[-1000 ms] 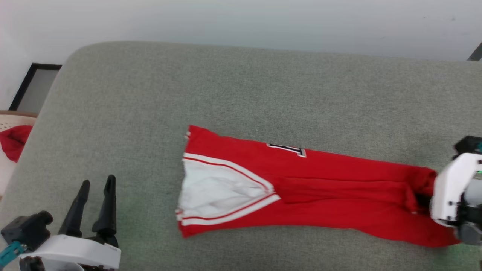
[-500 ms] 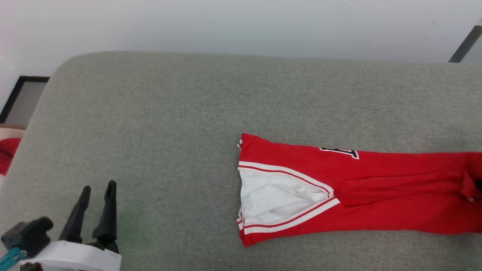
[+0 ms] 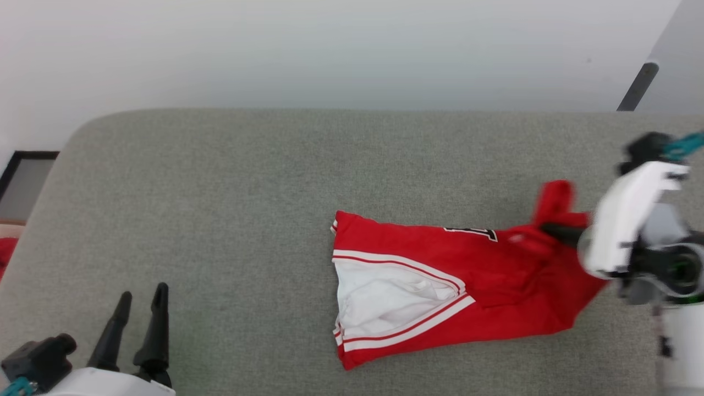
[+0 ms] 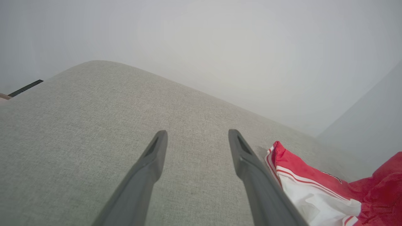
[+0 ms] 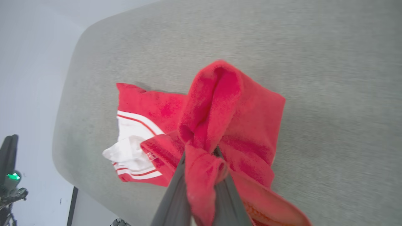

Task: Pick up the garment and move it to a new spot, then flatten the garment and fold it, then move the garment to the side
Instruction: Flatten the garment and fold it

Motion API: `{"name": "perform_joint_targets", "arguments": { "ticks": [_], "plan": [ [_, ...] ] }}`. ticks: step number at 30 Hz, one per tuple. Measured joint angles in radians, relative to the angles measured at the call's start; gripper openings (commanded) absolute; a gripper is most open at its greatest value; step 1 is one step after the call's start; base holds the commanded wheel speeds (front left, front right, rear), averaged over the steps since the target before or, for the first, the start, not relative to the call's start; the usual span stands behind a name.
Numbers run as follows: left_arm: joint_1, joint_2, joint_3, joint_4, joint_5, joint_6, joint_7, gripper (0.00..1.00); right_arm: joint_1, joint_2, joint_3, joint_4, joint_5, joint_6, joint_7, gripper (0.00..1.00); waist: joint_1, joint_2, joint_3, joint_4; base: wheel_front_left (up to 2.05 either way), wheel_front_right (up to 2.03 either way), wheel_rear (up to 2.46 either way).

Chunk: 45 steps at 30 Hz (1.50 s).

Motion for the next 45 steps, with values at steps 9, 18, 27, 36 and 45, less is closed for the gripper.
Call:
{"name": "perform_joint_targets", "arguments": {
  "ticks": [9,18,27,36,45],
  "plan": [
    [-0.007,-0.011,-0.037,-0.006,-0.002,-0.004,0.022,1.00,0.028,0.107,0.132,-0.027,-0.029,0.000,-0.058,0.00,0.0000,0.0000,-0.022,0.033,0.00,0.00,0.00],
    [-0.077,-0.051,-0.096,0.029,0.006,-0.024,0.040,1.00,0.014,0.108,0.285,0.145,0.015,0.000,-0.263,0.00,0.0000,0.0000,-0.020,0.103,0.00,0.00,0.00],
    [-0.118,-0.079,-0.111,0.076,0.002,-0.048,0.031,1.00,-0.064,0.109,0.374,0.352,0.047,0.000,-0.427,0.35,0.0000,0.0000,0.001,0.158,0.00,0.00,0.00],
    [-0.119,-0.074,-0.092,0.102,-0.003,-0.052,0.014,1.00,-0.142,0.108,0.488,0.405,0.179,0.000,-0.440,1.00,0.0000,0.0000,0.009,0.136,0.00,0.00,0.00],
    [-0.080,-0.041,-0.061,0.082,0.002,-0.038,0.004,1.00,-0.132,0.102,0.503,0.216,0.166,-0.001,-0.477,1.00,0.0000,0.0000,-0.005,0.063,0.00,0.00,0.00]
  ]
}}
